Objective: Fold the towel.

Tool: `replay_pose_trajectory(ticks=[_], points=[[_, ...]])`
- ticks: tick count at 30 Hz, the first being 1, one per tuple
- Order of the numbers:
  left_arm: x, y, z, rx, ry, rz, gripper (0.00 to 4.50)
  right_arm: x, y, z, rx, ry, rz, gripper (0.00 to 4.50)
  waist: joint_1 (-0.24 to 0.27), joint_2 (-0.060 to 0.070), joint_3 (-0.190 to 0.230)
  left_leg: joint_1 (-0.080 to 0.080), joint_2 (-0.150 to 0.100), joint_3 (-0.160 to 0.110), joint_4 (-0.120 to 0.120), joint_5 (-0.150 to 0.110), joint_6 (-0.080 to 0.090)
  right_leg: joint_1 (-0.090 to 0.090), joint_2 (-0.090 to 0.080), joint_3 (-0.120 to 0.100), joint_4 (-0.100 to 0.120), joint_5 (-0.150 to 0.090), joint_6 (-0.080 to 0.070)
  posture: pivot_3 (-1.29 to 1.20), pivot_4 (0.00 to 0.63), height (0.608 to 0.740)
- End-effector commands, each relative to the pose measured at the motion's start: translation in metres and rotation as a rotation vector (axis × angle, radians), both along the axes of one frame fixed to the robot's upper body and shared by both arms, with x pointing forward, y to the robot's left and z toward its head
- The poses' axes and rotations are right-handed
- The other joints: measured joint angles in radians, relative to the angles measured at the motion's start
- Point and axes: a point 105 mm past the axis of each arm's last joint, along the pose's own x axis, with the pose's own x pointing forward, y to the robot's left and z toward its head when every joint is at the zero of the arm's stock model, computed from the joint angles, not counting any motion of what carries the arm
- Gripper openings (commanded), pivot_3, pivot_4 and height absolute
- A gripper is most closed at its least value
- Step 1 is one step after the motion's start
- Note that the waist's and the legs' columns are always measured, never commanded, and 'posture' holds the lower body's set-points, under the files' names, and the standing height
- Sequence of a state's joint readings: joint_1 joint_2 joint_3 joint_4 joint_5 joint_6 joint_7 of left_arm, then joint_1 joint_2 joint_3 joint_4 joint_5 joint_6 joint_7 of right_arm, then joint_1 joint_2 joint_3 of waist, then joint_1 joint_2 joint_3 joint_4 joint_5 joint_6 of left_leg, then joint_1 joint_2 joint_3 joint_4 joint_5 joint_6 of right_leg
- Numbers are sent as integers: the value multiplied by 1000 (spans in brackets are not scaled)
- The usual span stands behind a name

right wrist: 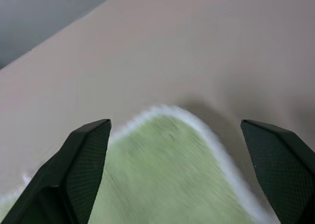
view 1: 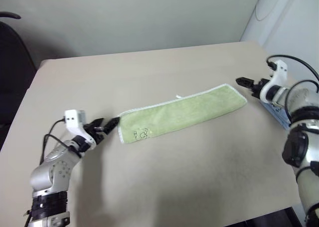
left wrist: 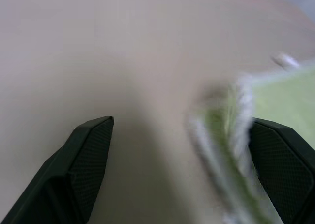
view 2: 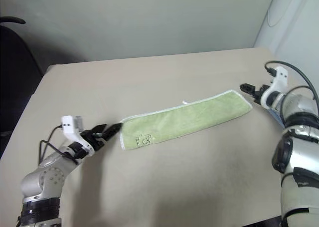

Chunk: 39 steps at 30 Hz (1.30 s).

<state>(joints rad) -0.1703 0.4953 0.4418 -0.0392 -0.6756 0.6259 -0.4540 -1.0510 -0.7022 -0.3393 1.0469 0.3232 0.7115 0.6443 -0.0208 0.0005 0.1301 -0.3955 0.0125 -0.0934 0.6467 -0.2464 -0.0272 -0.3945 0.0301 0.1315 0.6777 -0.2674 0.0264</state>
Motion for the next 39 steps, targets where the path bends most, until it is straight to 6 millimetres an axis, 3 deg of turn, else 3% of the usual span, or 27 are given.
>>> replay_pose_trajectory(ticks=[1,9,16,24,30,33,39], points=[[-6,-21,39,0,-163,-85,4500,-14,-11,0,74,-4,-3,4475,0,0,0,0,0,0,1,0,0,0,0,0,0,0,0,0,150,740],[-16,-77,53,67,-212,-346,4500,-34,-2,-27,199,46,14,4475,-7,0,0,8,-1,2,1,-3,4,6,1,3,2,1,1,0,150,740],[-11,-89,56,48,-225,-395,4500,-18,16,-39,256,48,6,4475,-10,0,0,11,-1,2,1,-3,5,7,1,5,2,1,2,0,150,740],[-11,-103,58,36,-242,-432,4500,10,44,-39,262,22,5,4475,-17,0,0,12,-1,1,0,-3,6,6,2,6,2,2,1,0,150,740],[-15,-106,57,32,-248,-428,4500,18,48,-39,268,11,-24,4475,-17,-1,0,11,-1,1,0,-4,7,7,2,6,1,2,1,0,150,740],[-18,-105,57,29,-250,-415,4500,17,46,-40,277,7,-35,3900,-17,-1,0,11,-1,1,0,-4,7,7,2,6,1,2,1,0,150,740],[-20,-107,54,19,-243,-407,4500,15,35,-35,315,-22,-67,1768,-14,-1,0,11,-1,1,-1,-4,6,6,2,6,0,2,1,0,150,740]])
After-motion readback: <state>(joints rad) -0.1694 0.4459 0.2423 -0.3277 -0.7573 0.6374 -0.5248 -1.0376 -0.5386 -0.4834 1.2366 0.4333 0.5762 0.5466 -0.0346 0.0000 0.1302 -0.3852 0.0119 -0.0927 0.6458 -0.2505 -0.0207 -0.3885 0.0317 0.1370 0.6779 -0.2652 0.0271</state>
